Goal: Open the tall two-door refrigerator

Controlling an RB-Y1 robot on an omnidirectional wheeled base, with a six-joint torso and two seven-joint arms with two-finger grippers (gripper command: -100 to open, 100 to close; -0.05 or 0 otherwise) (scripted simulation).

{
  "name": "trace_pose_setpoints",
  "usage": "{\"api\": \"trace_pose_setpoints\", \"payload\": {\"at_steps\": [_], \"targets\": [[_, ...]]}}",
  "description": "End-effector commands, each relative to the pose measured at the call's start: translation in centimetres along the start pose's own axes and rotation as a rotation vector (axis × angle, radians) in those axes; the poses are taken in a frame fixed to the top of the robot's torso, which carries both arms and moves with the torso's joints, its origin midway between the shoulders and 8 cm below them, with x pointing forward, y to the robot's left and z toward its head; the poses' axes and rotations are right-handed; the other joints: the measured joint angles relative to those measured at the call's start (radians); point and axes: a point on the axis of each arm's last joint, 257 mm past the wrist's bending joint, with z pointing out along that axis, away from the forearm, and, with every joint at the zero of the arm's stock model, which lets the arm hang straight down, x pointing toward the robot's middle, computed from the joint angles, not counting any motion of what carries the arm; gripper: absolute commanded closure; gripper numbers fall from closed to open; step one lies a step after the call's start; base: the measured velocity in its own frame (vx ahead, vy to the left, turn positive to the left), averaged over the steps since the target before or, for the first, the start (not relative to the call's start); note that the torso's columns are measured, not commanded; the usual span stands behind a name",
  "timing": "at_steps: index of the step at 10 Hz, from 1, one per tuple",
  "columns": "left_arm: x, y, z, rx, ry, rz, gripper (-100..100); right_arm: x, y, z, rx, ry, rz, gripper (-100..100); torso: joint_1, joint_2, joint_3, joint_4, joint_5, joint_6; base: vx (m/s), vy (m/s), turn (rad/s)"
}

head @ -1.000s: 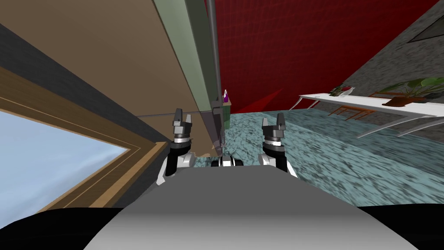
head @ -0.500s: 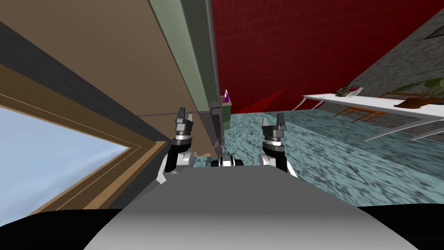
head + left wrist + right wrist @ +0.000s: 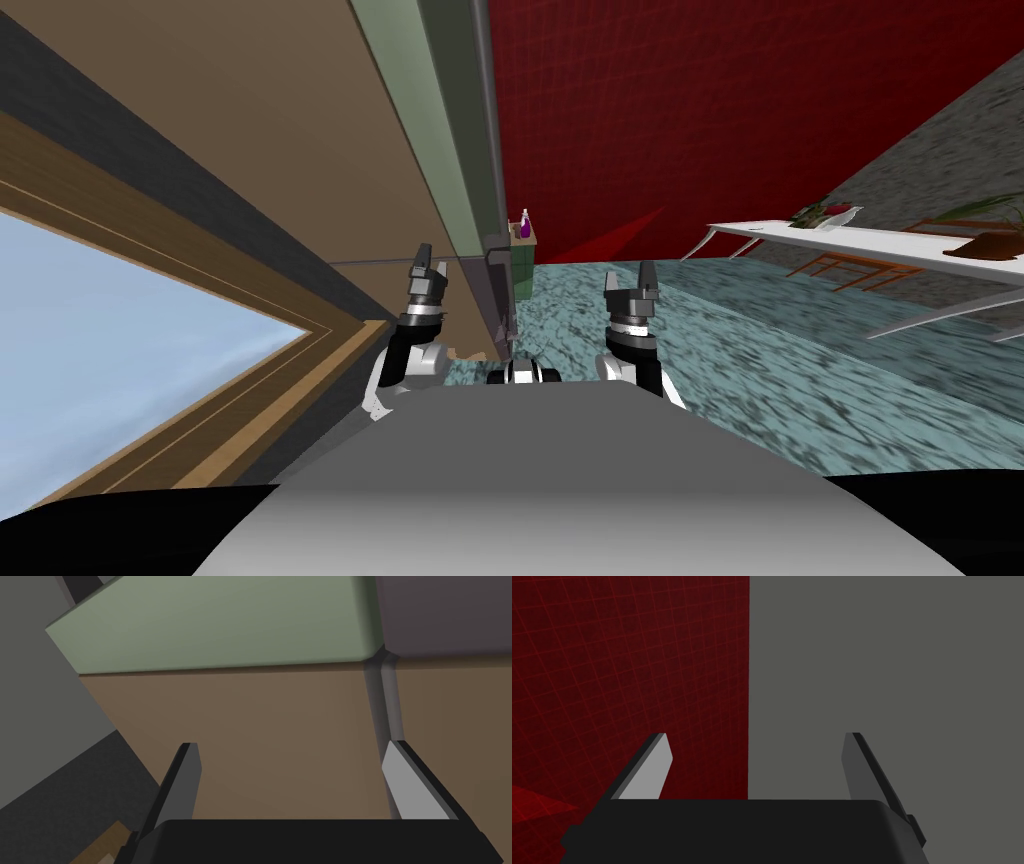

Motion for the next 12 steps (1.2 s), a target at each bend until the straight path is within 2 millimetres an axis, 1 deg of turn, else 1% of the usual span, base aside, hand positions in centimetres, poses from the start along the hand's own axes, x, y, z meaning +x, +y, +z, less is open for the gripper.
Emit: {"api": "trace_pose_setpoints", "payload": {"at_steps": [1, 4, 5, 6, 7, 10, 12], "targets": [[0.1, 1.3, 0.6, -0.051, 0.007, -0.012, -100, 0.0, 0.0, 0.0, 0.000, 0.000, 0.000, 0, -0.001, -0.001, -0.001, -0.001, 0.000, 0.001, 0.001, -0.050, 0.064], [0.2, 2.2, 1.0, -0.090, 0.011, -0.019, -100, 0.0, 0.0, 0.0, 0.000, 0.000, 0.000, 0, -0.002, -0.006, -0.003, -0.003, 0.000, 0.002, 0.008, -0.040, 0.051], [0.2, 2.2, 1.5, -0.097, 0.012, -0.026, -100, 0.0, 0.0, 0.0, 0.000, 0.000, 0.000, 0, -0.002, -0.007, -0.004, -0.005, 0.000, 0.003, 0.002, -0.032, 0.061], [0.3, 2.7, 1.4, -0.117, 0.014, -0.026, -100, 0.0, 0.0, 0.0, 0.000, 0.000, 0.000, 0, -0.002, -0.008, -0.005, -0.005, 0.000, 0.003, -0.001, -0.036, 0.038], [0.3, 2.8, 1.4, -0.121, 0.015, -0.026, -100, 0.0, 0.0, 0.0, 0.000, 0.000, 0.000, 0, -0.002, -0.008, -0.005, -0.005, 0.000, 0.003, -0.002, -0.026, 0.006], [0.5, 3.7, 2.2, -0.165, 0.020, -0.042, -100, 0.0, 0.0, 0.0, 0.000, 0.000, 0.000, 0, -0.004, -0.011, -0.007, -0.007, 0.000, 0.005, 0.007, -0.038, 0.061], [0.5, 4.2, 2.1, -0.183, 0.022, -0.042, -100, 0.0, 0.0, 0.0, 0.000, 0.000, 0.000, 0, -0.005, -0.014, -0.008, -0.008, 0.000, 0.006, 0.004, -0.031, 0.013]]}}
